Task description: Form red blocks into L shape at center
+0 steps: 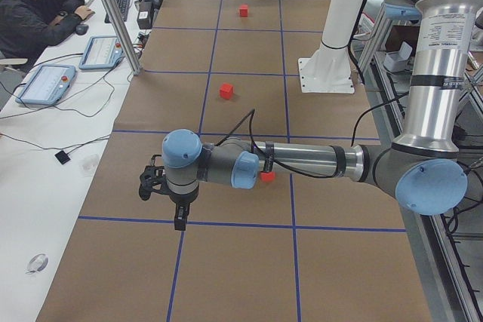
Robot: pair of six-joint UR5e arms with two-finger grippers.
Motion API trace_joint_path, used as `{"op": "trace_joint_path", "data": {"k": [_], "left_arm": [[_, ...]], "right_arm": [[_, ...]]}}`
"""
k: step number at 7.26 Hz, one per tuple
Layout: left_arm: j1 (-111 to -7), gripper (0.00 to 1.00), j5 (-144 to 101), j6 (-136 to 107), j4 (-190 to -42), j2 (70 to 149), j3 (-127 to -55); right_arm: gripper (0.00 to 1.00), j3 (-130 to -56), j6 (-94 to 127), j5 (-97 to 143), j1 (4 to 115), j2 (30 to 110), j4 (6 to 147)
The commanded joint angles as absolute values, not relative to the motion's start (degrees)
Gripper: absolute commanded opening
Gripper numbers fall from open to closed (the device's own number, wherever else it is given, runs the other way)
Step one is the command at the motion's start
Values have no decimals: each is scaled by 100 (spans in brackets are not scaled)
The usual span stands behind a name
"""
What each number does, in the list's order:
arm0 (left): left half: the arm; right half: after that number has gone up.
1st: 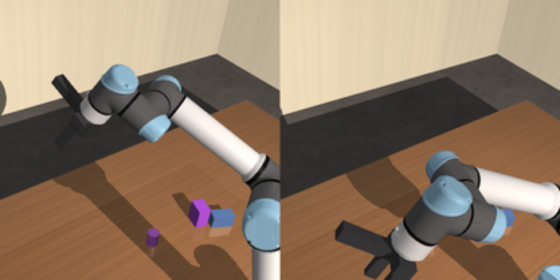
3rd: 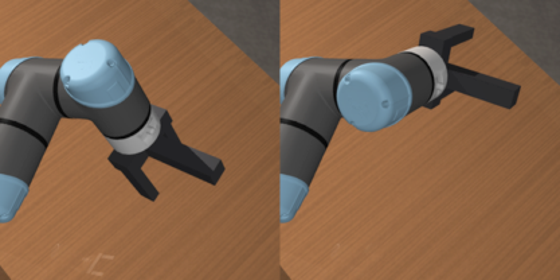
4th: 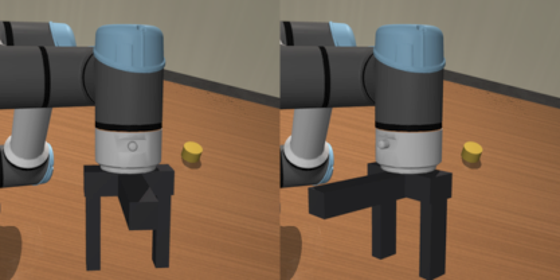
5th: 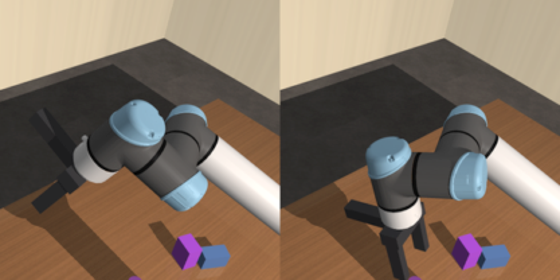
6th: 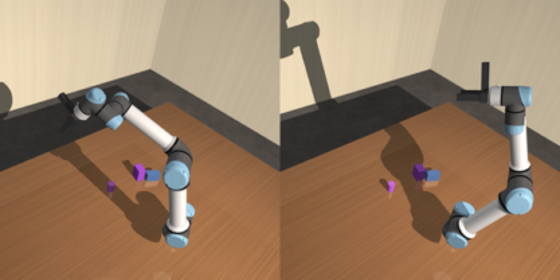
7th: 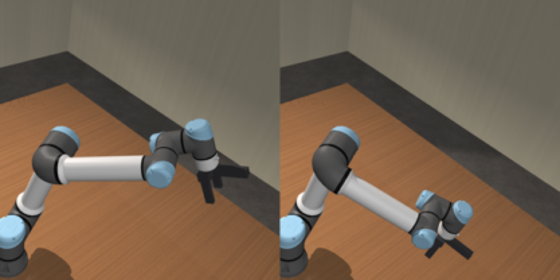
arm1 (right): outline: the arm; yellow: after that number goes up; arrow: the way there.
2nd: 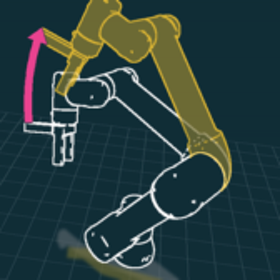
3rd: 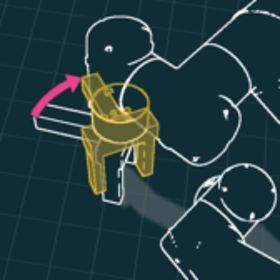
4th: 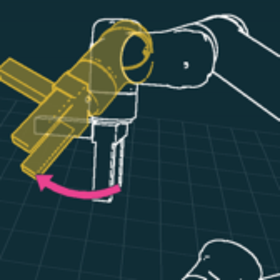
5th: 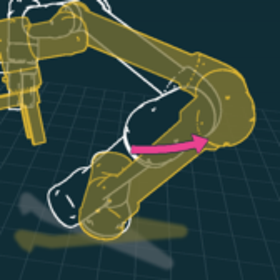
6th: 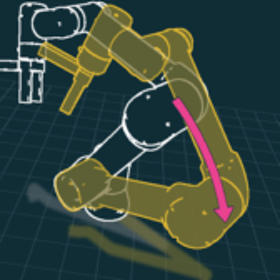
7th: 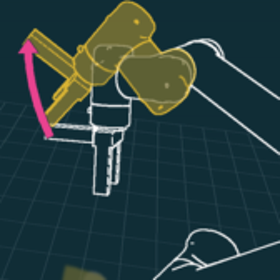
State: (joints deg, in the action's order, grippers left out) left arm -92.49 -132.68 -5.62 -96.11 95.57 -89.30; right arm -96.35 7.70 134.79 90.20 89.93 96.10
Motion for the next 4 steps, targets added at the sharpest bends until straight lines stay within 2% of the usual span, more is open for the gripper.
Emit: {"op": "trace_joint_path", "data": {"k": [1,2,3,4], "left_arm": [[-9097,100,-13236,-580,-8054,10602,-9000],[-8879,100,-13280,-571,-7346,10817,-9444],[-8494,100,-13306,-571,-7365,10610,-9944],[-8229,100,-13507,-667,-7470,10443,-10062]], "right_arm": [[99,-9642,765,13482,9018,8939,9606],[99,-9659,765,13482,9018,8938,9615],[99,-9668,765,13491,9018,8947,9615],[99,-9668,765,13491,9018,8947,9615]]}}
